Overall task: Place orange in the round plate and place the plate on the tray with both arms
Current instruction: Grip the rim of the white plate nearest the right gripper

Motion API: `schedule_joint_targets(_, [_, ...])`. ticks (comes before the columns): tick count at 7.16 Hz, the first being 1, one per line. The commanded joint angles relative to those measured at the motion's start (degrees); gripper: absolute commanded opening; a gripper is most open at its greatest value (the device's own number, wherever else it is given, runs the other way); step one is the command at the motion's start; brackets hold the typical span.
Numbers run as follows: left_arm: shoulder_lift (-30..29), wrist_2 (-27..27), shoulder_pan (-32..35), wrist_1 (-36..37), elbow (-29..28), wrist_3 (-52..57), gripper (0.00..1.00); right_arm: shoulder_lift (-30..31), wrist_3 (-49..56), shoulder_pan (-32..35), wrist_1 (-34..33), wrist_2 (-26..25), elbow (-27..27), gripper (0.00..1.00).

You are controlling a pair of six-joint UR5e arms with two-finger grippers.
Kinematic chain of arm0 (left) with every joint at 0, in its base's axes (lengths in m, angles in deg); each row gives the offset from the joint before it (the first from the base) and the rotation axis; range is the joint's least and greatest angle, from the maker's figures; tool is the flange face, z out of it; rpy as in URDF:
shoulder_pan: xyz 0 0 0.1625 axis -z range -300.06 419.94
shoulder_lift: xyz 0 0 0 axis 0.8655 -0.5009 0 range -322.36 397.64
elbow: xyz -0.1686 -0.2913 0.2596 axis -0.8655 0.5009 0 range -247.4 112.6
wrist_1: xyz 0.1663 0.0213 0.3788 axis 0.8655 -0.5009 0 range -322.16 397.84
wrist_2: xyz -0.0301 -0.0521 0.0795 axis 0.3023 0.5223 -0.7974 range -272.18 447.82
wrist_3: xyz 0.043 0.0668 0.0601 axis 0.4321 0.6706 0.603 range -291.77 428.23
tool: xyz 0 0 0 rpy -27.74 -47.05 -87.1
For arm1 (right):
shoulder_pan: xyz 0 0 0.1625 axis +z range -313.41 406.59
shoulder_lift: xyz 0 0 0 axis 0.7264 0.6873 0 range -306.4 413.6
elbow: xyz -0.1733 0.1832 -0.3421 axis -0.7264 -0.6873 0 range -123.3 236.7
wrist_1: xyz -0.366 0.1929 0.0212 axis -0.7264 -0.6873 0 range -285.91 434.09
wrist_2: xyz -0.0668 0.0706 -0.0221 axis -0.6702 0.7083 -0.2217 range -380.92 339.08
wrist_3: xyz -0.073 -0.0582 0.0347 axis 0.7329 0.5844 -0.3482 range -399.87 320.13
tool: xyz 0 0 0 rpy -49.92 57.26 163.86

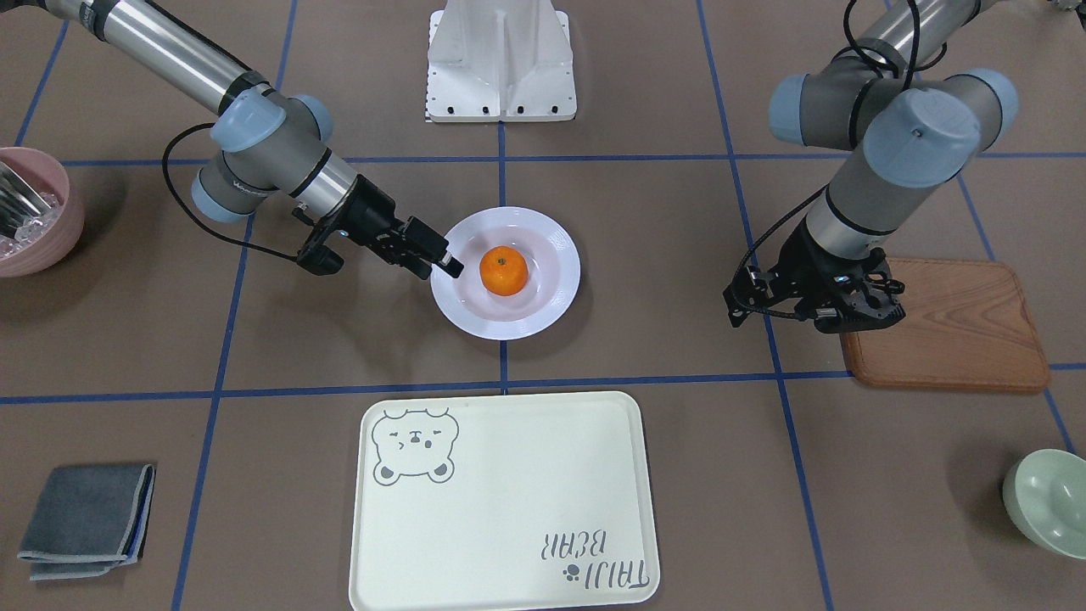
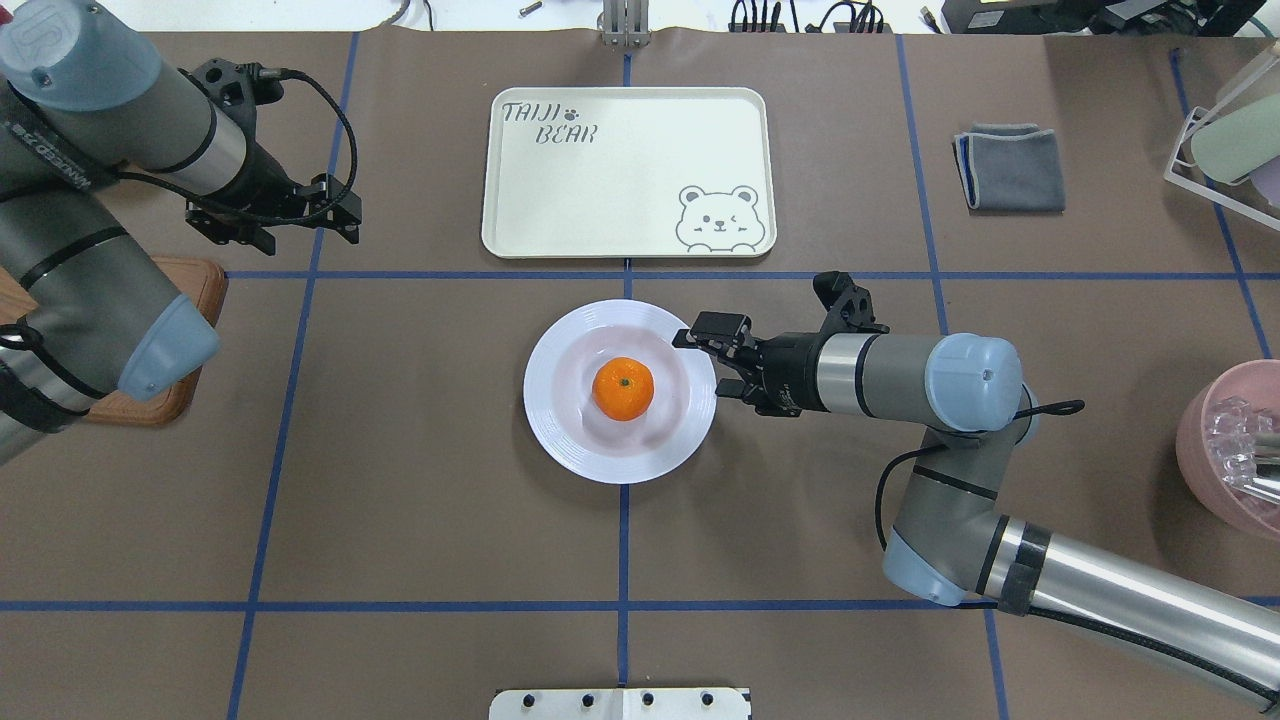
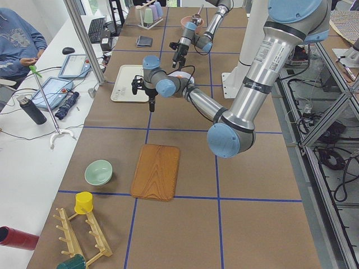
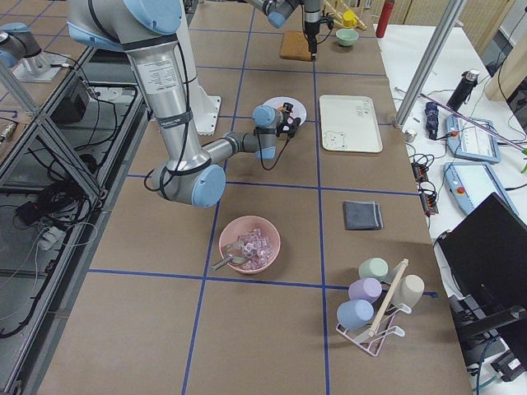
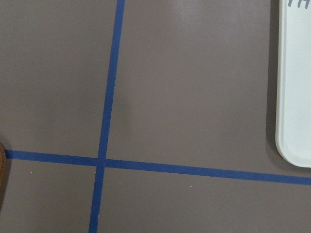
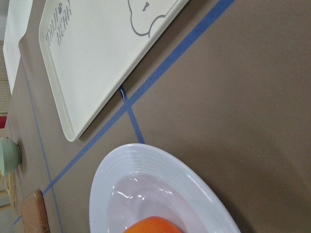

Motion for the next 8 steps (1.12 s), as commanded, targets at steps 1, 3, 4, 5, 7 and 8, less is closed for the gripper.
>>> schedule_joint_targets(1, [0.0, 0.0, 0.0, 0.0, 0.0, 0.0, 0.98, 0.7, 0.1, 0.7, 0.0, 0.5, 0.7, 1.00])
schedule_joint_targets(3, [0.1, 0.0, 0.0, 0.0, 0.0, 0.0, 0.98, 0.7, 0.2, 0.3, -0.3, 0.4, 0.3, 1.00])
schedule_joint_targets(4, [0.1, 0.0, 0.0, 0.0, 0.0, 0.0, 0.98, 0.8, 0.2, -0.1, -0.1, 0.4, -0.4, 1.00])
schedule_joint_targets(5, [0.1, 0.0, 0.0, 0.0, 0.0, 0.0, 0.98, 0.8, 0.0, -0.8, -0.1, 0.3, -0.7, 1.00])
schedule_joint_targets(7, [0.1, 0.0, 0.0, 0.0, 0.0, 0.0, 0.98, 0.5, 0.0, -1.8, -0.1, 0.0, -1.5, 1.00])
schedule_joint_targets(8, [0.1, 0.0, 0.0, -0.1, 0.1, 0.0, 0.98, 0.3, 0.0, -2.1, -0.1, -0.1, -1.7, 0.93])
